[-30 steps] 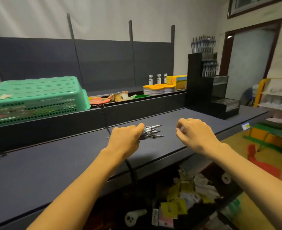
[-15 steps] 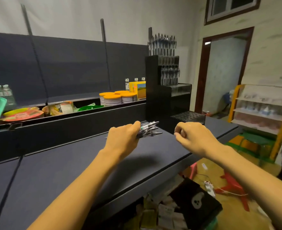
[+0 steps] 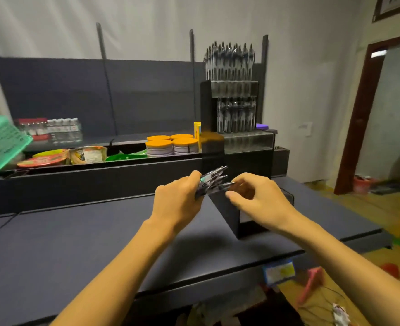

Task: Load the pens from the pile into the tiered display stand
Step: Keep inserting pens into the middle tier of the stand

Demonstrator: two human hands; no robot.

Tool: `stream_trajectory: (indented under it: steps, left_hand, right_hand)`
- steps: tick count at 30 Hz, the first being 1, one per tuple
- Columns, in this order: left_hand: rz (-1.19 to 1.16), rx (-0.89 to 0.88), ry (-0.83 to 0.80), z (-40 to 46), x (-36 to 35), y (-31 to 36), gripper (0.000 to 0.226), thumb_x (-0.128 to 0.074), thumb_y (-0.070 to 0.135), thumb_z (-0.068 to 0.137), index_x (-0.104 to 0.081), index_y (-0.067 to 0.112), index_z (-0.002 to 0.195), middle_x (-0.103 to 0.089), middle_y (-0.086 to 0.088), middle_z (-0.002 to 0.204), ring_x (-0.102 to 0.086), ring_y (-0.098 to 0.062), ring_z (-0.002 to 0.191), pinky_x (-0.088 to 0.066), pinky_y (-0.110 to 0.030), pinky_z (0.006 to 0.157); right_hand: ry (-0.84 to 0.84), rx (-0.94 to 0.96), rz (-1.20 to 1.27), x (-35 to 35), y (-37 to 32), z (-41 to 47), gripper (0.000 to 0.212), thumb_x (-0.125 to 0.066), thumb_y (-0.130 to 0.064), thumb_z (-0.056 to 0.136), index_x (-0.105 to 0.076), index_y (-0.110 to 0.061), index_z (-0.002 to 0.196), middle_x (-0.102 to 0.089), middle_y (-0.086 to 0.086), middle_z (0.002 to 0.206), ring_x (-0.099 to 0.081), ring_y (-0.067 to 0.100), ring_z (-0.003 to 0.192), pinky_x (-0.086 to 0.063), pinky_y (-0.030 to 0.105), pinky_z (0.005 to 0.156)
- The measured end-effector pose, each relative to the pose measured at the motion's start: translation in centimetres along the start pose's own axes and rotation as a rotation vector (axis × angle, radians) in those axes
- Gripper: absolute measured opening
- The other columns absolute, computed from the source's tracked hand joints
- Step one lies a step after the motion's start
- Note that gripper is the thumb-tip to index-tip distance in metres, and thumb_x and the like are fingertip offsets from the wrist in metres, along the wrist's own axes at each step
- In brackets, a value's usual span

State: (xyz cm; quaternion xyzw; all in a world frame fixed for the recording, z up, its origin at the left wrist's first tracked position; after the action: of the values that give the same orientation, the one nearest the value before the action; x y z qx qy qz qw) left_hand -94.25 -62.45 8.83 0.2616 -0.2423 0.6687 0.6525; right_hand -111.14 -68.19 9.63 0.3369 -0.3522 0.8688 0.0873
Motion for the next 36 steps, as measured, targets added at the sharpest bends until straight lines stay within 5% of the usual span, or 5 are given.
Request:
stream_trajectory:
  steps: [5,10,15,24,36]
  left_hand:
    - [0.062,0.069,0.083,2.0,-0.2,2.8,0.019,-0.073,0.025,0.079,-0.059,0.014,0.087,-0.067,-0.001,0.066,-0.056,-0.024,0.047,-0.014,-0.015,0.044]
    - [0.078,0.084,0.067,4.9,-0.9,4.8,0.023,-0.060,0.034,0.089,-0.054,0.015,0.101,-0.069,-0.001,0.088,-0.062,-0.032,0.072,-0.037,-0.031,0.052]
    - [0.060,0.002,0.182,8.0,-1.4,5.1,0.024,-0.072,0.030,0.079,-0.055,0.015,0.088,-0.068,-0.003,0.072,-0.060,-0.032,0.057,-0.044,-0.033,0.043]
    - [0.208,-0.108,0.201,12.2,0.5,4.1,0.031,-0.077,0.031,0.075,-0.056,0.014,0.090,-0.066,-0.003,0.067,-0.055,-0.025,0.051,-0.026,-0.021,0.040]
    - [0.070,-0.044,0.018,16.9,1.9,2.2,0.028,-0.064,0.041,0.086,-0.054,0.021,0.104,-0.067,0.001,0.085,-0.060,-0.028,0.074,-0.052,-0.041,0.063]
  right_hand:
    - [-0.072,-0.117,0.509,2.1,2.1,1.7,0.014,-0.066,-0.021,0.089,-0.069,-0.011,0.099,-0.072,0.007,0.082,-0.066,0.011,0.066,-0.052,0.019,0.054]
    - [-0.103,-0.095,0.614,3.5,4.0,3.7,0.013,-0.069,-0.023,0.086,-0.072,-0.017,0.097,-0.074,0.002,0.086,-0.069,0.016,0.075,-0.052,0.023,0.058]
    - [-0.009,-0.067,0.679,4.9,5.1,6.0,0.013,-0.068,-0.022,0.086,-0.071,-0.014,0.095,-0.074,0.003,0.084,-0.069,0.017,0.073,-0.053,0.025,0.058]
    - [0.221,-0.148,1.065,7.4,6.7,10.8,0.012,-0.047,-0.018,0.099,-0.052,-0.008,0.094,-0.071,0.004,0.071,-0.063,0.014,0.053,-0.045,0.020,0.042]
    - [0.384,0.012,0.935,10.3,7.3,18.0,0.018,-0.048,-0.029,0.100,-0.051,-0.013,0.108,-0.064,0.002,0.069,-0.051,0.010,0.045,-0.042,0.021,0.040]
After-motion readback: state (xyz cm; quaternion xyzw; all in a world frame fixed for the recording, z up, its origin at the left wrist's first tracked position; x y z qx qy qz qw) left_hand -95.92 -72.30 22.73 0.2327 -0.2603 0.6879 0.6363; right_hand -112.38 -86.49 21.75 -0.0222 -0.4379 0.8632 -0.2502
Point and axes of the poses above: each hand's wrist, its own z-axis towards the middle knuckle, its own x-axis out of the back of the hand, y = z × x, the point moved 3 cm from there along z, towards the middle knuckle
